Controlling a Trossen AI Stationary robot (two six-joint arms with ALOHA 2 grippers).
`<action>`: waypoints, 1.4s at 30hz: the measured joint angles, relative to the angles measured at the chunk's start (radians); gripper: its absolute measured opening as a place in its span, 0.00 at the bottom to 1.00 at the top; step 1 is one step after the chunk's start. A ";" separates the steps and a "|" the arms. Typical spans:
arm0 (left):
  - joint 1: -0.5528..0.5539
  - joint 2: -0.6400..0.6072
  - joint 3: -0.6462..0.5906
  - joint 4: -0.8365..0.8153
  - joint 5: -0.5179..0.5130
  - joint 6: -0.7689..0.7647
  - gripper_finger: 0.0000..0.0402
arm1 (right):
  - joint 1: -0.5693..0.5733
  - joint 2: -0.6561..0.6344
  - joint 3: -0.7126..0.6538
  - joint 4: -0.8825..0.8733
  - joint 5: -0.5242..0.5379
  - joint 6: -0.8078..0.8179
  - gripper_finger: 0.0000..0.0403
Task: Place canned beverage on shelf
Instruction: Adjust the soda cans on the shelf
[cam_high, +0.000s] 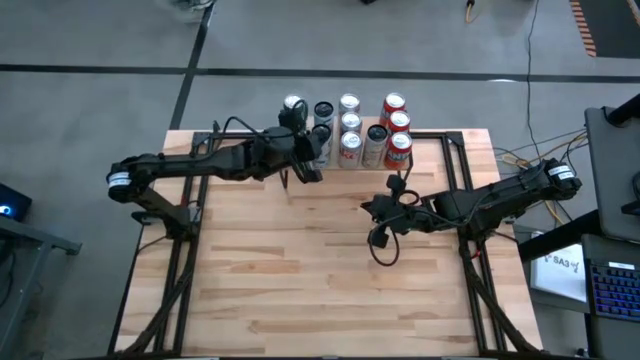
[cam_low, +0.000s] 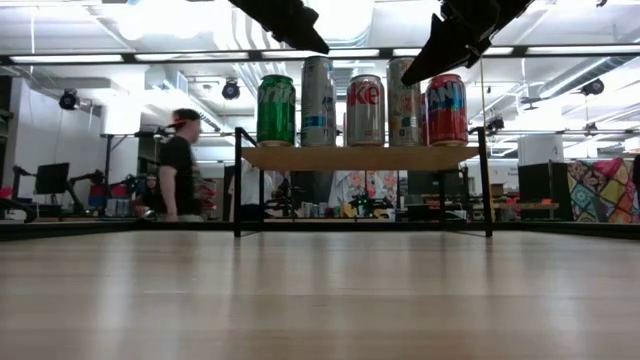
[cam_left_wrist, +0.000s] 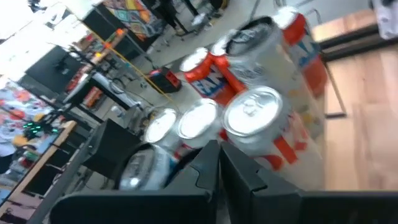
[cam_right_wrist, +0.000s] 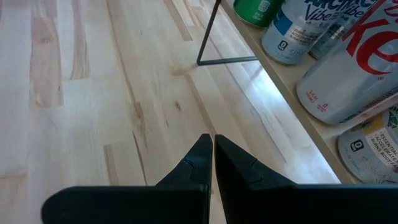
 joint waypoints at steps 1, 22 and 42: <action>-0.003 0.000 0.000 -0.013 0.001 0.000 0.00 | 0.000 0.000 0.000 0.000 0.000 0.000 0.02; -0.006 -0.004 0.001 -0.034 0.002 0.085 0.00 | 0.000 0.000 0.000 0.000 0.000 0.000 0.02; 0.006 0.091 0.410 -0.646 0.005 -0.323 0.00 | 0.000 0.000 -0.001 0.001 0.000 -0.012 0.02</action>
